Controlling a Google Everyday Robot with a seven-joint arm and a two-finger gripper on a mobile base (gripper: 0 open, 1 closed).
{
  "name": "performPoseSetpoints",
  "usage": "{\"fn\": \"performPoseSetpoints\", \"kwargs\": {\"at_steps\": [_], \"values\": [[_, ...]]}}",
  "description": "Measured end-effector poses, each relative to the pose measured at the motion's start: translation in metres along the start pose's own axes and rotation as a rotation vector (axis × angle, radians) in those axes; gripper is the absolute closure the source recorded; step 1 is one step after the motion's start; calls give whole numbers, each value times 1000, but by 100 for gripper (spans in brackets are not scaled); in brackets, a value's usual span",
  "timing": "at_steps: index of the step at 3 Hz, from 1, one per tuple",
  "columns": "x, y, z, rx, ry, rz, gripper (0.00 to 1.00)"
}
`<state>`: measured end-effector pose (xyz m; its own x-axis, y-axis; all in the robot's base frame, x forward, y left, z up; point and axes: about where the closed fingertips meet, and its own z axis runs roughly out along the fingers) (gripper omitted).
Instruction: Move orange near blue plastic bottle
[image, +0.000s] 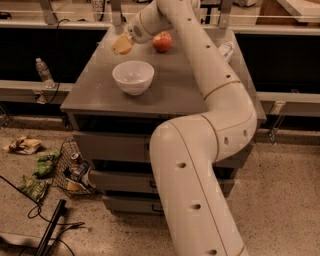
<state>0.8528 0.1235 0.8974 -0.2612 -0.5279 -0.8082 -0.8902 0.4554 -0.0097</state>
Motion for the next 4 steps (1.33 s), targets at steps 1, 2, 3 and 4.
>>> {"fn": "performPoseSetpoints", "kwargs": {"at_steps": [1,2,3,4], "values": [[4,-31,-58,127,23,36,100],[13,-55,-112,245,52,60,100],[13,-69,-185,357,-11,96,100],[0,-61,-278,451,-173,103,100]]}}
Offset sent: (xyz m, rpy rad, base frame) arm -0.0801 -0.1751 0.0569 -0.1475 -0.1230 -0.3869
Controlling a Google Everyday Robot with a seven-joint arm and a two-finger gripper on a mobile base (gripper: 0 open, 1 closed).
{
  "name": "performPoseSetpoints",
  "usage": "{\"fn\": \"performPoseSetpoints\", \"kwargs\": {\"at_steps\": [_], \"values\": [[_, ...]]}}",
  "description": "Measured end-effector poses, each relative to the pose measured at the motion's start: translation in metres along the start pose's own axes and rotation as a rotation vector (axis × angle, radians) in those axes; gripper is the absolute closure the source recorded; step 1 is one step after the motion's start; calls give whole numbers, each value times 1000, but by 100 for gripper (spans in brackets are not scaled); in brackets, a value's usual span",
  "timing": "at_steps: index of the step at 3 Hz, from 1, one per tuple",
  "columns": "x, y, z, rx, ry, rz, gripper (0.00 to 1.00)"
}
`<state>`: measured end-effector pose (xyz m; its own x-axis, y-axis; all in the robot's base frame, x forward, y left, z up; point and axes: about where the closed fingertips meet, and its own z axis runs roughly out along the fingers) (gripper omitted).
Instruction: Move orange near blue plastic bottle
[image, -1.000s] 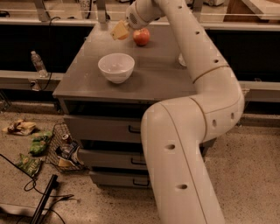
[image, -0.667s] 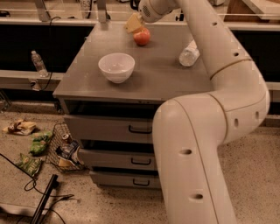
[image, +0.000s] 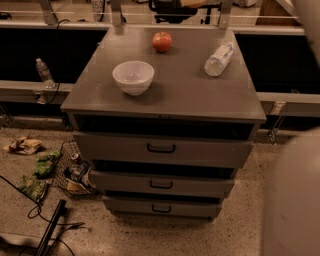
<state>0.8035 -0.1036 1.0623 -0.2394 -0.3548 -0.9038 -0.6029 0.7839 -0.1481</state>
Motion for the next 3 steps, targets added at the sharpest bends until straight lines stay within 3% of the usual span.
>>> {"fn": "performPoseSetpoints", "kwargs": {"at_steps": [1,3], "values": [[14,5,-38,23,-60,37,100],[127,62,-14,-61,35,99,100]]}}
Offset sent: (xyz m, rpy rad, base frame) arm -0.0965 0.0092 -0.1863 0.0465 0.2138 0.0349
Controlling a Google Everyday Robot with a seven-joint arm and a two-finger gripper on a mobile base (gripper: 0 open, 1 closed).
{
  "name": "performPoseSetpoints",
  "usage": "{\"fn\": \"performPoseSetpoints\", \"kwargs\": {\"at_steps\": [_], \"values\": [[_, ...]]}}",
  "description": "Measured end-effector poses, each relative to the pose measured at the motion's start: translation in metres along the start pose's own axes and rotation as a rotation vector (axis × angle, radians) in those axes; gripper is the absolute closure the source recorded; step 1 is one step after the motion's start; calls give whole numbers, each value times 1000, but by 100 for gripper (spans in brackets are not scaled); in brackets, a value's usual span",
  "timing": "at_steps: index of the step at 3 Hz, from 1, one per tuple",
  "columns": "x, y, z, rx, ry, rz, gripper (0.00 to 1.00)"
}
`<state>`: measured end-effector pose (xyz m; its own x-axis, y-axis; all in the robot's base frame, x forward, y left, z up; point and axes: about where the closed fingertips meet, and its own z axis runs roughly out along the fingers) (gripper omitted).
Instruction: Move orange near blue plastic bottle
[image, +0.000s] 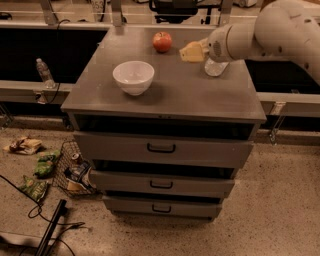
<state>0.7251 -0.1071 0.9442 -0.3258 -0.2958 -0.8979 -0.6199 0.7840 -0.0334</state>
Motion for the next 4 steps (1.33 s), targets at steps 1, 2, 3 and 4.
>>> {"fn": "performPoseSetpoints", "kwargs": {"at_steps": [1,2,3,4], "values": [[42,9,13,-14,22,7,100],[60,1,26,3,21,-29,100],[62,-15,42,20,10,-92,100],[52,-37,52,61,-13,-155,100]]}}
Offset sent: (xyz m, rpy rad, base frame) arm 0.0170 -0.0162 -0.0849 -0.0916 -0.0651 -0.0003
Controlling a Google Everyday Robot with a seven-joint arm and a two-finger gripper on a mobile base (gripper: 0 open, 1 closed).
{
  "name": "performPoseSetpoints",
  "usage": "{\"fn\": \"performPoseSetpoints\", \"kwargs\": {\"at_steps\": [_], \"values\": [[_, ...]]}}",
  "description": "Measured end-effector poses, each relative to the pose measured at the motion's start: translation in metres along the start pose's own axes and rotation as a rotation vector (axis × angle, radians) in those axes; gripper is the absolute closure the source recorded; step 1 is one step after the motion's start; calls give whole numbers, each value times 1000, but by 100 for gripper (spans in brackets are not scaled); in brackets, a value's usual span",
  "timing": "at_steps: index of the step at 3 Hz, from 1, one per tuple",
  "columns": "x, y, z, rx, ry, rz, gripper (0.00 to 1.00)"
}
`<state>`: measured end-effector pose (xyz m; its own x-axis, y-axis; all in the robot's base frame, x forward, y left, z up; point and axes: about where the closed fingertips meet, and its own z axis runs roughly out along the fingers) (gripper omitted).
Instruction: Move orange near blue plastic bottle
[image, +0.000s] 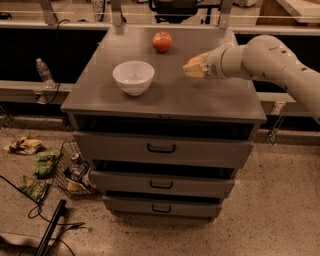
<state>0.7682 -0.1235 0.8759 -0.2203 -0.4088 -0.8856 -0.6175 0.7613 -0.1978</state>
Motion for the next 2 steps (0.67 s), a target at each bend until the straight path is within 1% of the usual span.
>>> {"fn": "performPoseSetpoints", "kwargs": {"at_steps": [1,2], "values": [[0,-12,14,5,10,-40,84],[5,-16,32,-4,42,-78,52]]}}
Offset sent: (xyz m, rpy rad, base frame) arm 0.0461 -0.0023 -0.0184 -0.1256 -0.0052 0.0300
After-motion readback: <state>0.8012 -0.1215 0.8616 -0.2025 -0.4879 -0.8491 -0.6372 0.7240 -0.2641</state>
